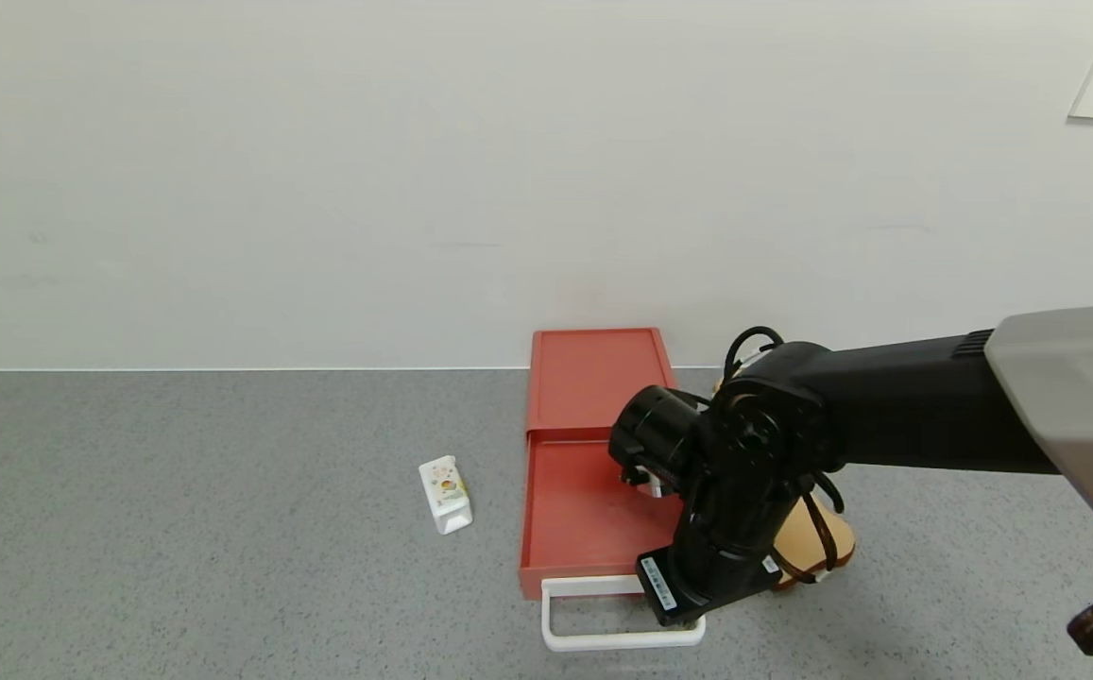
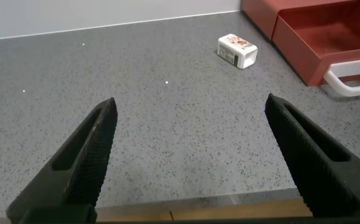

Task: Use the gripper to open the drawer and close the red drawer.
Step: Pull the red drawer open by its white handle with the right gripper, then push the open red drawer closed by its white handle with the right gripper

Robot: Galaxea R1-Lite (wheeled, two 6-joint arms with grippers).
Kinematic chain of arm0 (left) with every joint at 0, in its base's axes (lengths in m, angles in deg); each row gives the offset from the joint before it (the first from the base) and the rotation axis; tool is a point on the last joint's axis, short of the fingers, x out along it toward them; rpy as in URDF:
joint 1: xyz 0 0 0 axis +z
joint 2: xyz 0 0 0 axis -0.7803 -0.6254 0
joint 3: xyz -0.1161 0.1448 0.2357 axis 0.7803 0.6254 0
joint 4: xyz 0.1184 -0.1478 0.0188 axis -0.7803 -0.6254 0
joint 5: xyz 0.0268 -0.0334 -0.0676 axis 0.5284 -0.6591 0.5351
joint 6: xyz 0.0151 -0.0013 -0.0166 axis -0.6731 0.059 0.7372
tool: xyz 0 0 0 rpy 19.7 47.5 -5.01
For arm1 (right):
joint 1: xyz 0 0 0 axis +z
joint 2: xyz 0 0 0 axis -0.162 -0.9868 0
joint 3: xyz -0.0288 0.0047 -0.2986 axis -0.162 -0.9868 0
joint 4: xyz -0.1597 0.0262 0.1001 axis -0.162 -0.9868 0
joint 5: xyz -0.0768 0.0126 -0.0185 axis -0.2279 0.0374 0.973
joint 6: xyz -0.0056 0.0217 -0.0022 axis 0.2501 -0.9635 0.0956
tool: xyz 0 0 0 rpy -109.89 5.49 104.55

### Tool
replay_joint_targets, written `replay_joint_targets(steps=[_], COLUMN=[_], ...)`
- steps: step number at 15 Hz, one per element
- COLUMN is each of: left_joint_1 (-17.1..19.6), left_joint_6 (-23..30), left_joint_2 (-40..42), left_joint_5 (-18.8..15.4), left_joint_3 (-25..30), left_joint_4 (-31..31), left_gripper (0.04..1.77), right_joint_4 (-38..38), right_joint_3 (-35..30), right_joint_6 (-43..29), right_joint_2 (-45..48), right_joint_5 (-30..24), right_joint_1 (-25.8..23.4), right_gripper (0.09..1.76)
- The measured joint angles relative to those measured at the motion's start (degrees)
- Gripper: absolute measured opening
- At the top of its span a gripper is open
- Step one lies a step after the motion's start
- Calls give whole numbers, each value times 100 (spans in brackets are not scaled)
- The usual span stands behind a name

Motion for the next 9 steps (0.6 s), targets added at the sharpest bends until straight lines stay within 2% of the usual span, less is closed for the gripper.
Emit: replay_joint_targets(steps=[5, 9], left_joint_1=[0, 0], left_joint_6=[0, 2], left_joint_2=[0, 0], left_joint_5=[-7, -9], left_joint_3=[0, 0], left_joint_4=[0, -2], left_gripper=[172, 172], right_joint_4=[-22, -44], right_joint_3=[-74, -221], right_joint_6=[13, 218], right_joint_2=[362, 1178], right_joint_5=[-30, -34], right_joint_1=[0, 0], right_gripper=[11, 11])
